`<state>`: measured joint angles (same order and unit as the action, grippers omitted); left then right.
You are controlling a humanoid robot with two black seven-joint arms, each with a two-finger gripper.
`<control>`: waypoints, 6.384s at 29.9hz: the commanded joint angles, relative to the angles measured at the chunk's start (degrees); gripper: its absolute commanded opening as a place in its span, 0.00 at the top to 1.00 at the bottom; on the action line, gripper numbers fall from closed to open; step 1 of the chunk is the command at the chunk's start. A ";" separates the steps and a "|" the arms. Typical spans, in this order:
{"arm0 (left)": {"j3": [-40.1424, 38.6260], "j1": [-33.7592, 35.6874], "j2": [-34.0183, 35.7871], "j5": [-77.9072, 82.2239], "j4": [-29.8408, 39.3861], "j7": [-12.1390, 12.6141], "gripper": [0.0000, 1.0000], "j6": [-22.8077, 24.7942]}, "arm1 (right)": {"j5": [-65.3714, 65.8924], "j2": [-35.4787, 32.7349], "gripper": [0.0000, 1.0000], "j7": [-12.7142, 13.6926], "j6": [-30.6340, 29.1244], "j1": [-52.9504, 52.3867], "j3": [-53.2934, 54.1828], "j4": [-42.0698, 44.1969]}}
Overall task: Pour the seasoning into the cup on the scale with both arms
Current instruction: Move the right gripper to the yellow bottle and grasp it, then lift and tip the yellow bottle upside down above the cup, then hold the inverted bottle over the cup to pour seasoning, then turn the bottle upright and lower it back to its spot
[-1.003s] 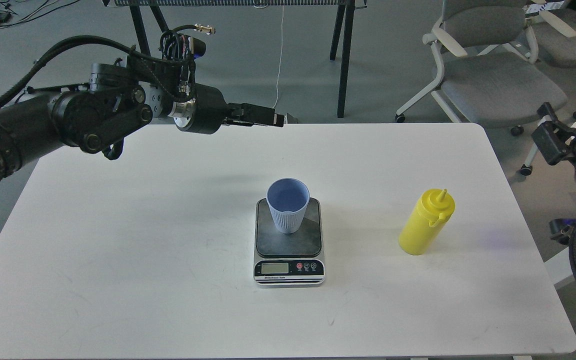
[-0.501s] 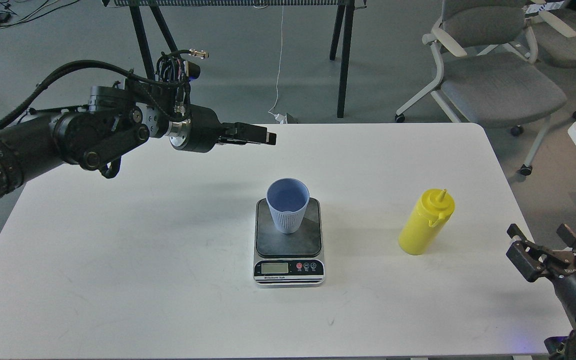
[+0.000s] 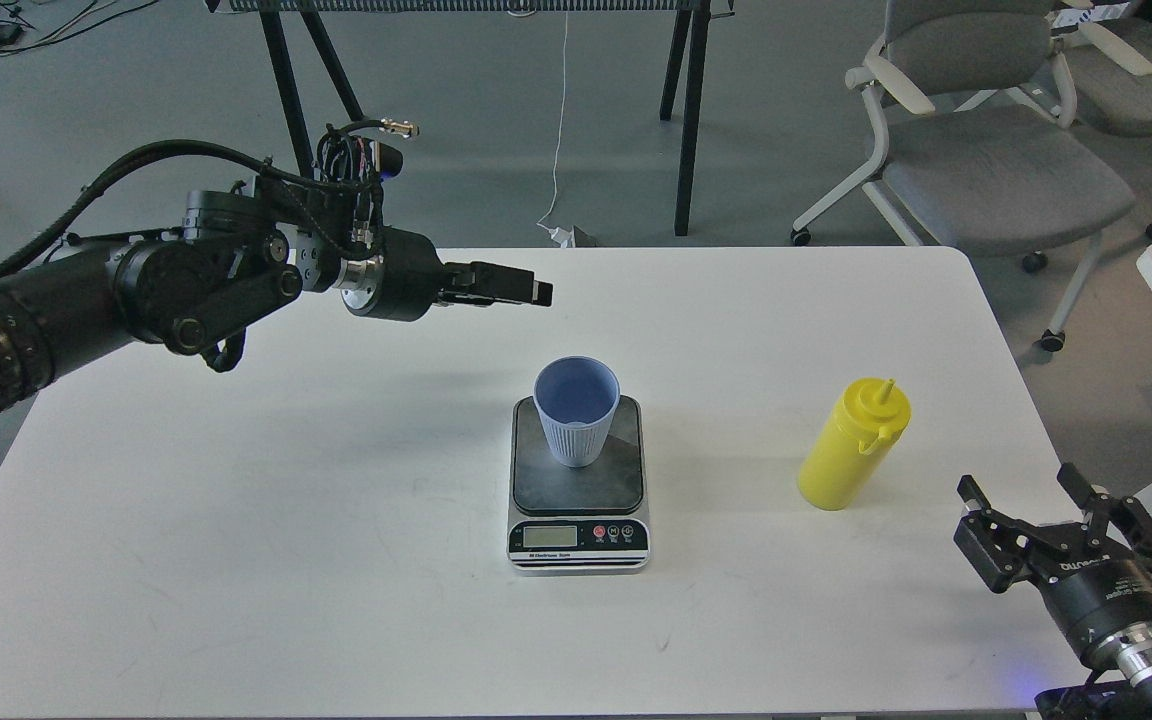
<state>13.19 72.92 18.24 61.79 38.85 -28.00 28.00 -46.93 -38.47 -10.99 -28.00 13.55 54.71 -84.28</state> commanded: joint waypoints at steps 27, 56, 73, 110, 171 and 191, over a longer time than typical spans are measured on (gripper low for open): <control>0.70 -3.31 0.39 0.52 0.09 0.00 0.01 0.00 | 5.98 15.79 0.01 0.53 0.00 -12.85 -10.68 14.84; 0.78 -4.46 0.74 1.31 0.08 0.00 0.01 0.00 | 7.38 17.55 0.01 0.36 0.00 -15.75 -9.01 13.61; 0.78 -5.69 0.65 1.31 0.00 0.00 0.01 0.00 | 7.99 17.38 0.56 0.36 0.00 -19.00 -6.99 14.40; -0.01 -7.09 2.05 0.96 0.17 0.00 0.01 0.00 | 62.98 -2.66 0.99 -0.08 24.73 -71.01 -29.28 10.10; -0.10 -12.10 5.58 0.96 0.70 0.00 0.01 0.00 | 91.06 23.35 0.99 3.17 35.56 -90.28 -71.76 22.66; 0.08 -12.63 5.49 1.14 0.61 0.00 0.01 0.00 | 61.14 10.71 0.99 5.10 26.08 -88.62 -42.70 21.87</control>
<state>13.21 60.31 23.74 62.92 39.46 -28.00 28.00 25.13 -24.45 -6.19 2.94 -76.87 4.18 -61.89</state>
